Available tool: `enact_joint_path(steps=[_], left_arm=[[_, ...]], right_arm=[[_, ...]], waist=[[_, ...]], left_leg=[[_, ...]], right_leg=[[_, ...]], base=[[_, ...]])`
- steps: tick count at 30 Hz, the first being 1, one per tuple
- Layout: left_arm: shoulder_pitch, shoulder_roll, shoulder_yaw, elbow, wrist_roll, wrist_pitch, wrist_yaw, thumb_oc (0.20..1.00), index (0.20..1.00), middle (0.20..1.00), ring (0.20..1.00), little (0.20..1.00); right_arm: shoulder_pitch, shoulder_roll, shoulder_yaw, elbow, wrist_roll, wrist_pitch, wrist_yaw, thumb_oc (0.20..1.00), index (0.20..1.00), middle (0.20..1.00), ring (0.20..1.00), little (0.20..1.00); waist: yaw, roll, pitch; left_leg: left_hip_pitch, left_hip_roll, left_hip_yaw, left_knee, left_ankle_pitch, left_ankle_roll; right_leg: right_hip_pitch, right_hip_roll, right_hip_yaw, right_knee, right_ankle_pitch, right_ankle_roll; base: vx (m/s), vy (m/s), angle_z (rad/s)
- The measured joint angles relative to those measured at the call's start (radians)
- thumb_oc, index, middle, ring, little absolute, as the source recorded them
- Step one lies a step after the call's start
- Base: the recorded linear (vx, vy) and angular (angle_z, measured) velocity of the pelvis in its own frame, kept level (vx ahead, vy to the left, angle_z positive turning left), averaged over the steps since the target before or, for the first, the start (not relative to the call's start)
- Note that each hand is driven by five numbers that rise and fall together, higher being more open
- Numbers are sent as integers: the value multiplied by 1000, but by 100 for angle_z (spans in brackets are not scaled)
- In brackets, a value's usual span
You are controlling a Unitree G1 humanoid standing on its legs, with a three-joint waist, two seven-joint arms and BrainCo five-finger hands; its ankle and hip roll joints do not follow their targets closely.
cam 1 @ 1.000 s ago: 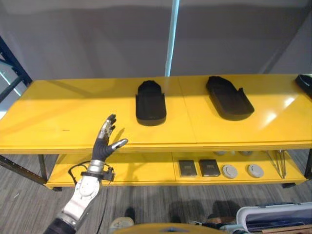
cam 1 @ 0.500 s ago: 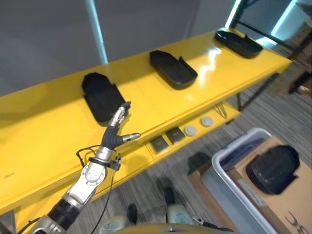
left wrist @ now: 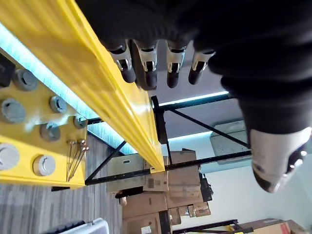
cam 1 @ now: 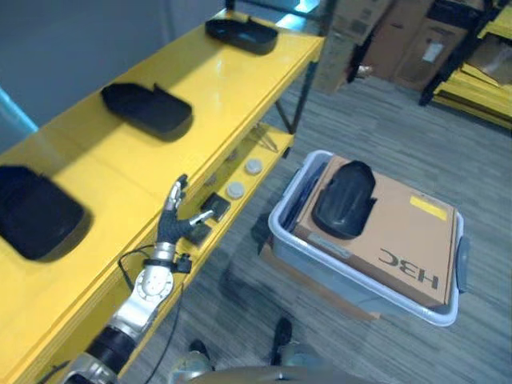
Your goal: Move parts from the plastic box to the shelf.
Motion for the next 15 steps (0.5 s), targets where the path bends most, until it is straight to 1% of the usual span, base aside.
enact_joint_path(steps=[1,2,3,4,5,6,7,8,9,10,11,13,14,15], left_arm=[[3,-3,0,5,0,11,10,1000,1000,1000,1000,1000],[2,-7,0,16,5,14,20,1000,1000,1000,1000,1000],[-9,-17,2,48,13,19,30,1000,1000,1000,1000,1000],[-17,-21,2,62,15,23,35,1000,1000,1000,1000,1000],[-8,-22,-1,97,21,34,35,1000,1000,1000,1000,1000],[1,-25,-2,188,33,40,32,1000,1000,1000,1000,1000],[8,-26,-2,224,33,42,28,1000,1000,1000,1000,1000],[17,-26,-1,257,34,42,21,1000,1000,1000,1000,1000],[24,-31,1,292,37,43,14,1000,1000,1000,1000,1000],[28,-34,-1,316,37,49,11,1000,1000,1000,1000,1000],[33,-60,6,366,-38,70,-29,1000,1000,1000,1000,1000],[49,-120,31,441,-106,127,-61,1000,1000,1000,1000,1000],[60,-138,37,461,-116,149,-72,1000,1000,1000,1000,1000],[94,-183,33,522,-110,165,-97,1000,1000,1000,1000,1000]], right_arm=[[3,-1,-3,-27,0,-16,-4,1000,1000,1000,1000,1000],[1,-3,-3,-55,0,-38,-13,1000,1000,1000,1000,1000],[-9,-2,-3,-63,-1,-69,-27,1000,1000,1000,1000,1000],[-31,-3,1,-63,-4,-94,-41,1000,1000,1000,1000,1000],[-63,-9,16,-59,3,-130,-57,1000,1000,1000,1000,1000],[-78,-23,19,-83,45,-194,-64,1000,1000,1000,1000,1000],[-75,-28,18,-120,50,-228,-75,1000,1000,1000,1000,1000],[-78,-38,14,-157,54,-261,-87,1000,1000,1000,1000,1000],[-77,-46,13,-190,65,-287,-94,1000,1000,1000,1000,1000],[-73,-51,16,-210,74,-311,-104,1000,1000,1000,1000,1000],[-51,-59,27,-288,109,-351,-151,1000,1000,1000,1000,1000],[-17,-62,35,-387,116,-416,-205,1000,1000,1000,1000,1000],[-13,-62,35,-414,116,-436,-219,1000,1000,1000,1000,1000],[23,-72,36,-500,111,-479,-279,1000,1000,1000,1000,1000]], waist=[[0,-5,1],[-1,-11,4],[-1,-25,8],[6,-36,23],[29,-49,38],[32,-59,44],[23,-44,44],[11,-29,42],[13,-21,41],[11,-13,40],[11,0,40],[5,11,36],[-1,15,33],[-15,32,24]], left_leg=[[-26,17,-21,67,0,0],[-71,38,-60,166,5,-5],[-203,60,-146,385,32,-38],[-300,67,-210,540,82,-45],[-408,55,-283,678,76,-65],[-403,18,-294,520,40,-53],[-388,2,-292,389,33,-61],[-367,-9,-290,261,33,-61],[-309,-34,-283,85,46,-54],[-276,-51,-279,-33,64,-46],[-264,-67,-288,-93,108,-39],[-240,-67,-267,-92,126,-15],[-229,-65,-264,-92,126,-15],[-203,-61,-266,-92,127,-13]], right_leg=[[1,6,14,0,-6,-12],[-2,18,17,1,-12,-36],[-20,24,30,7,-21,-72],[-30,20,44,18,-16,-101],[-31,16,71,18,-14,-114],[-20,22,93,-4,-17,-103],[-10,42,122,-6,-16,-90],[-9,51,121,-6,-24,-90],[-8,54,131,-6,-32,-102],[-6,59,138,-7,-33,-101],[0,72,162,-7,-38,-95],[13,75,186,-5,-35,-86],[18,75,187,-6,-41,-82],[18,77,204,0,-49,-63]], base=[[12,-231,-46],[21,-248,-32],[38,-178,-25],[80,-30,-50],[162,201,-86],[153,250,-94],[141,239,-64],[87,125,-49],[111,174,-50],[126,243,-66],[91,208,-62],[70,174,-47],[75,190,-30],[70,169,-30]])
